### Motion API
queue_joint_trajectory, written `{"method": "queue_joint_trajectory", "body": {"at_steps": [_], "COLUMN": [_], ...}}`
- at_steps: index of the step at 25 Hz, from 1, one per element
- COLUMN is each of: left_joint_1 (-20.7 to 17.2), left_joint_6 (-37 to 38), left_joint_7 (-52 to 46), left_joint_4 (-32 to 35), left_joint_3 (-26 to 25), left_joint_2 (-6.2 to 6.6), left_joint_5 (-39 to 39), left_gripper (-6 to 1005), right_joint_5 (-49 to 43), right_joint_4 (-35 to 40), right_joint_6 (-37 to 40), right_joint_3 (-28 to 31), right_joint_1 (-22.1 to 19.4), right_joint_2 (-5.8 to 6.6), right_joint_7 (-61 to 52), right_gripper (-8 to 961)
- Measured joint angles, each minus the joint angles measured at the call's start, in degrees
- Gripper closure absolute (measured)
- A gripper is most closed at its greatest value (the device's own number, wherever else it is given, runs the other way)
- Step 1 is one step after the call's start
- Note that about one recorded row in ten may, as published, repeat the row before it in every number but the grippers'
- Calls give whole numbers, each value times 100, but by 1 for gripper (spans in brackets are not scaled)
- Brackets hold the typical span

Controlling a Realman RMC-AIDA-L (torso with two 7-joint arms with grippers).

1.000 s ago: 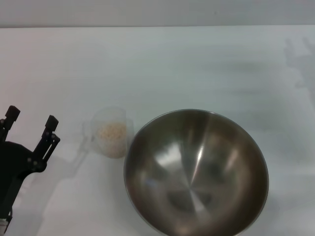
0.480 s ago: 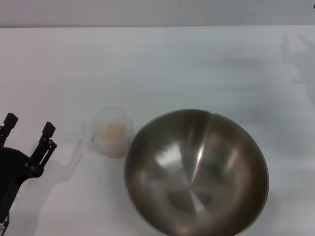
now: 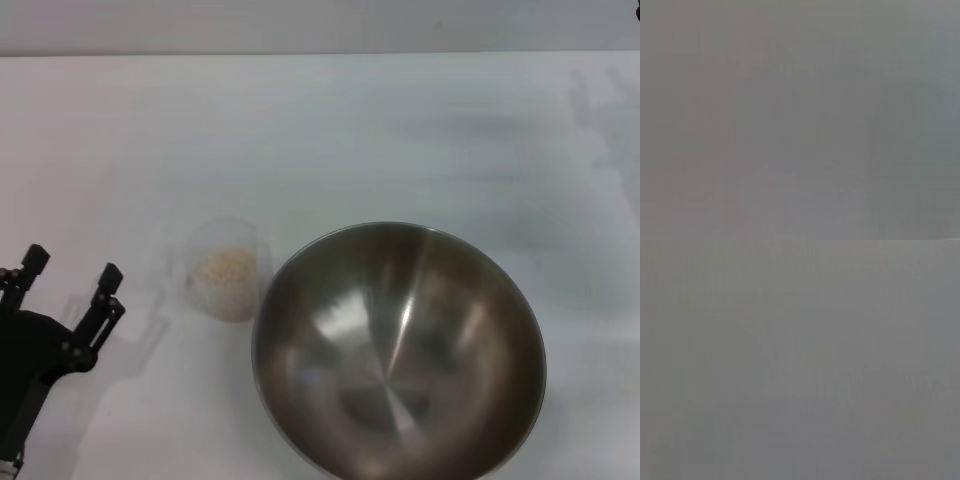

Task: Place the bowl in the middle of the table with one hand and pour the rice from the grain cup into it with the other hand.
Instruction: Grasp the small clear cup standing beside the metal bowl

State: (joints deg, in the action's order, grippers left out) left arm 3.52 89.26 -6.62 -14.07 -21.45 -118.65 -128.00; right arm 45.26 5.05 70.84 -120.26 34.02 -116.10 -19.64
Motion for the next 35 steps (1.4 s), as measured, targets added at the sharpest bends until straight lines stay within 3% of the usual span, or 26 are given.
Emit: {"method": "queue_joint_trajectory", "body": {"at_steps": [9, 35], "left_joint_1": [141, 674], "left_joint_6": [-340, -1375], "left_joint_7": [1, 54], "left_joint_4": [13, 11], "left_joint_3": [413, 342], "left_joint_2": [-5, -23], "left_joint_5": [-6, 27], "left_gripper": [244, 251], "right_joint_5": [0, 0], "right_joint_4": [-4, -4], "right_joint_6": [-12, -18], "right_joint_3": [5, 14], "right_joint_1": [-2, -54], "right_joint_2": [0, -10], "right_joint_7": [4, 4], "right_gripper": [416, 404]}}
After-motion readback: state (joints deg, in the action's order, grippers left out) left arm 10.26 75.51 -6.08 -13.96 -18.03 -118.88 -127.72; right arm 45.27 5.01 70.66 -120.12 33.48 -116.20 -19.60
